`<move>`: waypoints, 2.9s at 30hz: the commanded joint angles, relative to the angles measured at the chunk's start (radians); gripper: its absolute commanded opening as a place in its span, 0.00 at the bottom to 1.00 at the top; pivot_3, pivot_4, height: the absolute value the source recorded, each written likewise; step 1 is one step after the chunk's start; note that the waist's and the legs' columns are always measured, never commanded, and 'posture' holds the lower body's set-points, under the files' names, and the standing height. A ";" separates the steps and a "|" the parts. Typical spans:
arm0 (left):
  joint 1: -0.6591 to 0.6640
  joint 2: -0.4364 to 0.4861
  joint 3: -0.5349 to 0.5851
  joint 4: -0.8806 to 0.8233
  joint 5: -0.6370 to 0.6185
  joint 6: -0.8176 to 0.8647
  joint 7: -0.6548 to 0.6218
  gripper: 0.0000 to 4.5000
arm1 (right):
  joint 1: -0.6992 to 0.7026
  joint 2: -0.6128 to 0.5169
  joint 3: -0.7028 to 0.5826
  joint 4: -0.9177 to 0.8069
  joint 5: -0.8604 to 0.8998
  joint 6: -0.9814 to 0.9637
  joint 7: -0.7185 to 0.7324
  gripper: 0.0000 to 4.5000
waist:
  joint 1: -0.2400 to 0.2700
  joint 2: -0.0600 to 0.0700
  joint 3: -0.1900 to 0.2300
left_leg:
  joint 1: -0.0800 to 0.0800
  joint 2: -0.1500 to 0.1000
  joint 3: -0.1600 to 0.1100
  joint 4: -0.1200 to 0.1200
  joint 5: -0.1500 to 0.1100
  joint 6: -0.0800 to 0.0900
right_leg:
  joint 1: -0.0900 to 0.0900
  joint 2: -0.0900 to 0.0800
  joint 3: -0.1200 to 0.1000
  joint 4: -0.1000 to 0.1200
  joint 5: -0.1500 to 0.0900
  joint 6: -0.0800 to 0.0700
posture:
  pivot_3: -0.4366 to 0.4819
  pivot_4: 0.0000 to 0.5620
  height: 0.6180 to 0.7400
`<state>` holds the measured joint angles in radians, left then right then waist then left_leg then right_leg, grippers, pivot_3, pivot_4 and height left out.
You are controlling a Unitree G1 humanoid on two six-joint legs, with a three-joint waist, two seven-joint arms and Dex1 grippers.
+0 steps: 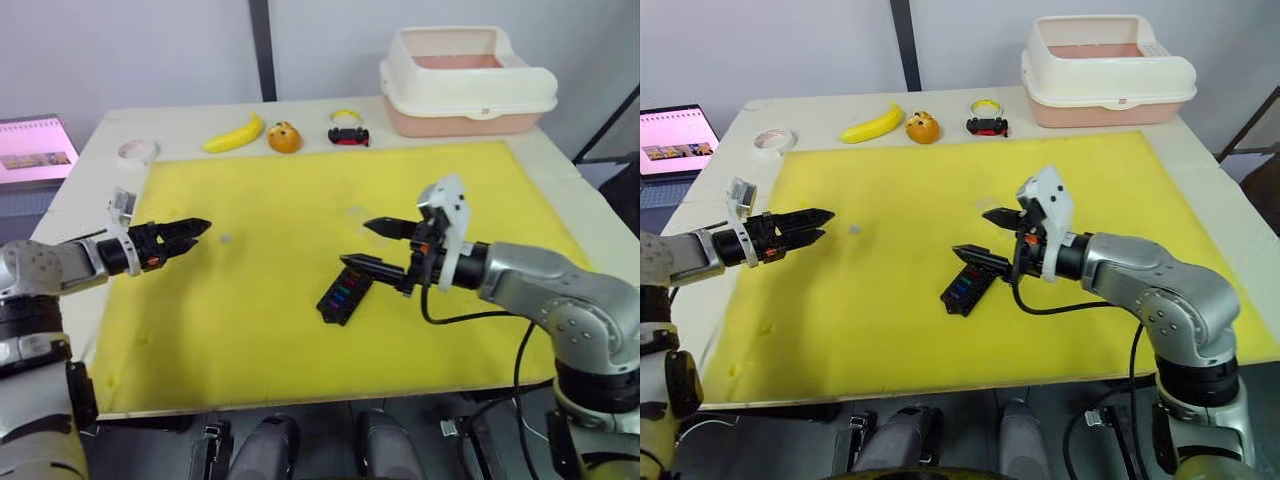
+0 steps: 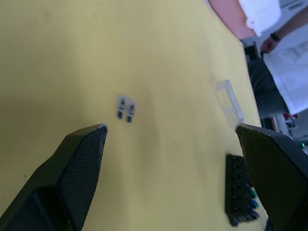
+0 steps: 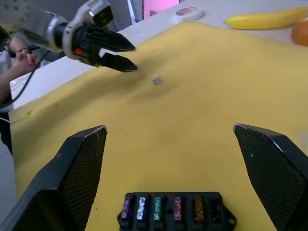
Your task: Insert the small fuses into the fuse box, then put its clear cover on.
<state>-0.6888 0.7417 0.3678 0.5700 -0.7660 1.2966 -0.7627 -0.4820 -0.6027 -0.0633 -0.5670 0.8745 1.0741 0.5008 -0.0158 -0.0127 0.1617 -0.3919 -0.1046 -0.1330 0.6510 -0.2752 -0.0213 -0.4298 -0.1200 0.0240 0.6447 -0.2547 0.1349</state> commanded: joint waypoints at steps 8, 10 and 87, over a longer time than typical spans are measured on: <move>-0.074 -0.100 0.077 0.157 0.017 -0.008 0.090 1.00 | -0.037 -0.010 0.069 -0.027 -0.071 -0.043 -0.008 0.99 | 0.011 0.000 0.000 | 0.000 -0.001 0.000 0.003 0.000 0.000 | 0.000 -0.001 0.000 0.001 0.000 0.000 | 0.48 0.27 1.00; -0.080 -0.107 0.081 0.184 0.027 0.002 0.109 1.00 | -0.038 -0.012 0.067 -0.027 -0.070 -0.039 -0.006 0.99 | 0.011 0.000 0.000 | 0.000 -0.002 -0.001 0.003 0.000 0.000 | 0.000 -0.001 0.000 0.002 0.000 0.000 | 0.48 0.27 1.00; -0.152 -0.299 0.167 0.328 0.082 -0.207 0.162 0.61 | -0.014 -0.020 0.099 -0.036 -0.124 -0.021 -0.010 1.00 | 0.056 0.000 -0.001 | 0.000 -0.003 -0.002 0.012 0.000 0.001 | 0.005 -0.001 -0.001 0.002 0.000 0.000 | 0.48 0.27 1.00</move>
<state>-0.8428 0.4584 0.5316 0.8944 -0.6856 1.1014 -0.6226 -0.4903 -0.6104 0.0626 -0.5667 0.7496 1.0641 0.4845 0.0398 -0.0127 0.1612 -0.3922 -0.1078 -0.1350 0.6626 -0.2757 -0.0205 -0.4246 -0.1215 0.0226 0.6470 -0.2547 0.1349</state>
